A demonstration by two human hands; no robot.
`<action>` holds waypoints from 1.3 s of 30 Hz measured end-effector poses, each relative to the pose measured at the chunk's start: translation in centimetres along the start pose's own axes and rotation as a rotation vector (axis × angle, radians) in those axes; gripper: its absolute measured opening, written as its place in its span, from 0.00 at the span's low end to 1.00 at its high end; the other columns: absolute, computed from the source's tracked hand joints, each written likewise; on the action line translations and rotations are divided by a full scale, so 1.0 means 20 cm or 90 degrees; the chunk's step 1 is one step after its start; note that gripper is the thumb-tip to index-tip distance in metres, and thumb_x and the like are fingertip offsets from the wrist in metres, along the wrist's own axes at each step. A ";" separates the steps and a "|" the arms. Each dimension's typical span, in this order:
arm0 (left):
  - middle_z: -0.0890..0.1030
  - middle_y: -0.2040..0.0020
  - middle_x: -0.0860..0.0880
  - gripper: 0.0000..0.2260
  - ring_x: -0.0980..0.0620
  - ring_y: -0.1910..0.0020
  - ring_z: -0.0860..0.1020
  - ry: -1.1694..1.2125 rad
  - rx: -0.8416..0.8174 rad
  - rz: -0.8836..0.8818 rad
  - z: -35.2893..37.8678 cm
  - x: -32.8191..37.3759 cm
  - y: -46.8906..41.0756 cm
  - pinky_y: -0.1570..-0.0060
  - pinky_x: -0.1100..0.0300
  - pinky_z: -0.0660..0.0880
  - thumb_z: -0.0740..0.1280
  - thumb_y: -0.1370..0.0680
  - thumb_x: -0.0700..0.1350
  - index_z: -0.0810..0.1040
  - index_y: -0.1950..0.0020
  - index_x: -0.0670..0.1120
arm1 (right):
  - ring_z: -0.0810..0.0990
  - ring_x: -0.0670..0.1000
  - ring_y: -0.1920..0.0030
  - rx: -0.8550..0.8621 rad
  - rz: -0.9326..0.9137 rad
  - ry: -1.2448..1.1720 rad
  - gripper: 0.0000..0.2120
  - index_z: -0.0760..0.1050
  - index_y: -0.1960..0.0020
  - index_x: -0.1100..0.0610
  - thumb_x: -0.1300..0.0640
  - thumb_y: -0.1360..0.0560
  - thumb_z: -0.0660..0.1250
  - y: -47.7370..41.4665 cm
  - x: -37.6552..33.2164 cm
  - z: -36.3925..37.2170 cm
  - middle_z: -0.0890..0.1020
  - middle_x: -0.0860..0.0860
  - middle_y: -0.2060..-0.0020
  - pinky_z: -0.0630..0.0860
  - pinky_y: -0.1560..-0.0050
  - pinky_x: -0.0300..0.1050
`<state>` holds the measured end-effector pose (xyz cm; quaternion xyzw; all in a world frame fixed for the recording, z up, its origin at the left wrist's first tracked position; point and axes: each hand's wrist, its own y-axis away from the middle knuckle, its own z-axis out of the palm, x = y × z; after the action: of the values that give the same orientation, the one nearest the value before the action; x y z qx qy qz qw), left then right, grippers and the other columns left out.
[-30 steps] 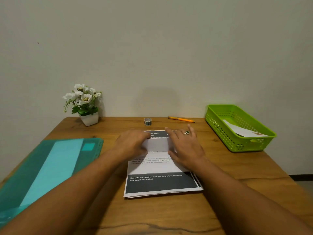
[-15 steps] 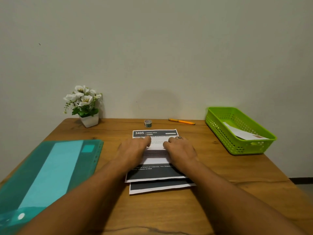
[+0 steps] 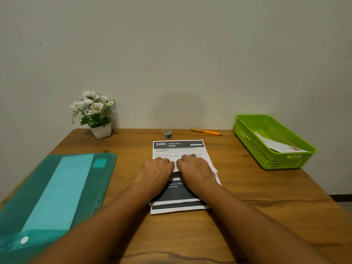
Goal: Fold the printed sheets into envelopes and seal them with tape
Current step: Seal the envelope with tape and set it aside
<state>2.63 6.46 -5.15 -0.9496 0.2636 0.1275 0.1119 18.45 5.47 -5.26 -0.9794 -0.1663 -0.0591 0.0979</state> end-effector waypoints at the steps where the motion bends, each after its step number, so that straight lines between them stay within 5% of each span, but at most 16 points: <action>1: 0.80 0.45 0.50 0.09 0.48 0.47 0.80 0.006 0.004 -0.001 0.01 0.00 0.00 0.57 0.54 0.75 0.65 0.20 0.44 0.74 0.40 0.50 | 0.79 0.58 0.40 0.002 -0.001 -0.005 0.15 0.75 0.33 0.57 0.61 0.19 0.64 0.00 0.00 0.00 0.79 0.56 0.39 0.75 0.43 0.53; 7: 0.79 0.35 0.50 0.14 0.48 0.40 0.78 0.052 0.005 -0.020 0.05 -0.01 0.03 0.47 0.51 0.79 0.64 0.19 0.46 0.74 0.34 0.50 | 0.78 0.57 0.40 0.022 -0.013 -0.081 0.14 0.76 0.34 0.56 0.56 0.19 0.64 0.06 0.08 0.03 0.80 0.54 0.38 0.76 0.44 0.51; 12: 0.72 0.25 0.47 0.22 0.46 0.30 0.72 0.103 -0.006 -0.005 0.02 -0.02 0.06 0.35 0.51 0.73 0.59 0.17 0.49 0.68 0.23 0.47 | 0.74 0.53 0.29 0.030 0.005 -0.187 0.23 0.73 0.25 0.53 0.49 0.19 0.63 0.15 0.23 0.09 0.75 0.51 0.26 0.71 0.31 0.48; 18: 0.59 0.18 0.49 0.36 0.49 0.20 0.58 0.214 -0.066 -0.050 0.04 0.00 0.12 0.23 0.50 0.56 0.46 0.18 0.69 0.57 0.17 0.48 | 0.57 0.48 0.18 -0.070 0.011 -0.227 0.37 0.60 0.17 0.48 0.29 0.19 0.52 0.22 0.31 0.10 0.60 0.45 0.18 0.56 0.20 0.51; 25: 0.54 0.16 0.49 0.30 0.47 0.18 0.52 0.209 -0.094 -0.064 0.08 0.03 0.09 0.22 0.42 0.51 0.41 0.18 0.61 0.53 0.17 0.54 | 0.57 0.55 0.18 -0.083 0.046 -0.149 0.29 0.59 0.18 0.56 0.42 0.14 0.50 0.14 0.18 0.07 0.62 0.55 0.18 0.50 0.18 0.59; 30: 0.47 0.16 0.51 0.26 0.47 0.17 0.45 0.230 -0.113 -0.077 0.11 0.05 0.08 0.20 0.42 0.46 0.43 0.14 0.58 0.46 0.16 0.55 | 0.53 0.55 0.17 -0.057 0.009 -0.226 0.26 0.56 0.17 0.57 0.50 0.13 0.51 0.09 0.02 0.11 0.58 0.55 0.17 0.49 0.17 0.53; 39: 0.44 0.16 0.48 0.33 0.47 0.17 0.42 0.217 -0.168 -0.135 0.11 -0.08 0.13 0.20 0.43 0.43 0.42 0.16 0.64 0.42 0.16 0.48 | 0.42 0.52 0.16 -0.152 0.093 -0.182 0.37 0.42 0.15 0.54 0.34 0.16 0.43 0.17 0.30 0.15 0.45 0.50 0.15 0.42 0.18 0.57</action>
<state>-0.41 5.71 -7.17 -0.9862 0.1583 -0.0135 -0.0464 25.49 4.82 -7.92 -0.9920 -0.0989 0.0685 -0.0392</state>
